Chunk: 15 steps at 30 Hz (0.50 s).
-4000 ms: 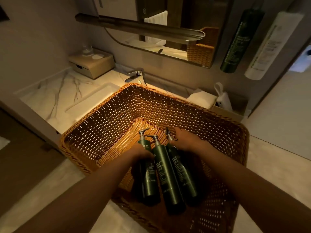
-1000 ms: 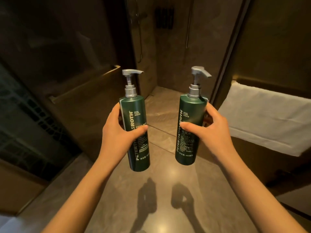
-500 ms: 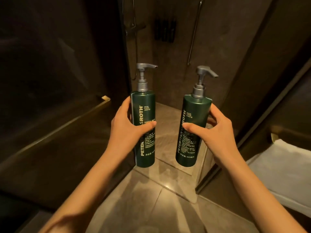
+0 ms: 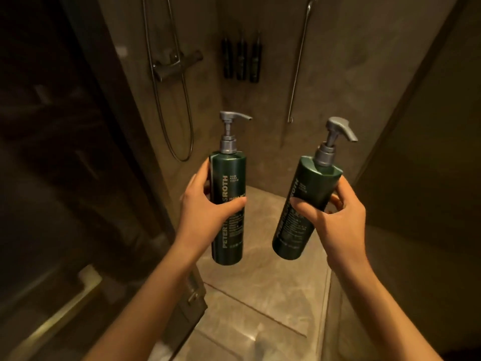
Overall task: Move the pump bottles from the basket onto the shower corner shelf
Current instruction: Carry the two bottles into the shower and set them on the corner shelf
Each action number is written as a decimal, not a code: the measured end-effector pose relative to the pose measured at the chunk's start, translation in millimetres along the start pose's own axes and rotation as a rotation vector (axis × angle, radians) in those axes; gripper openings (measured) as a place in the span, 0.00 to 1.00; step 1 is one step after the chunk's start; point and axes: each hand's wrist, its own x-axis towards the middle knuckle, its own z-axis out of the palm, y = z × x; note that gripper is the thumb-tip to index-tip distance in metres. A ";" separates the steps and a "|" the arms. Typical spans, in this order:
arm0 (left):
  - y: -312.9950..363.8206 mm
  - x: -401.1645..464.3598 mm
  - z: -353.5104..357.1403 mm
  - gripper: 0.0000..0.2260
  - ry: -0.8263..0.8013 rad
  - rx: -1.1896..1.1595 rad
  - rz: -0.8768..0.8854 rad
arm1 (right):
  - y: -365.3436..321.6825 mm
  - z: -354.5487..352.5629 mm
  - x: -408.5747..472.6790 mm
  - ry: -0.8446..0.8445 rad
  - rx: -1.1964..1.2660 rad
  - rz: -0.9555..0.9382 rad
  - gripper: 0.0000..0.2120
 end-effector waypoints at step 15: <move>-30.8 260.3 70.0 0.36 0.190 0.035 0.005 | 58.2 61.0 285.5 -0.161 -0.049 -0.055 0.31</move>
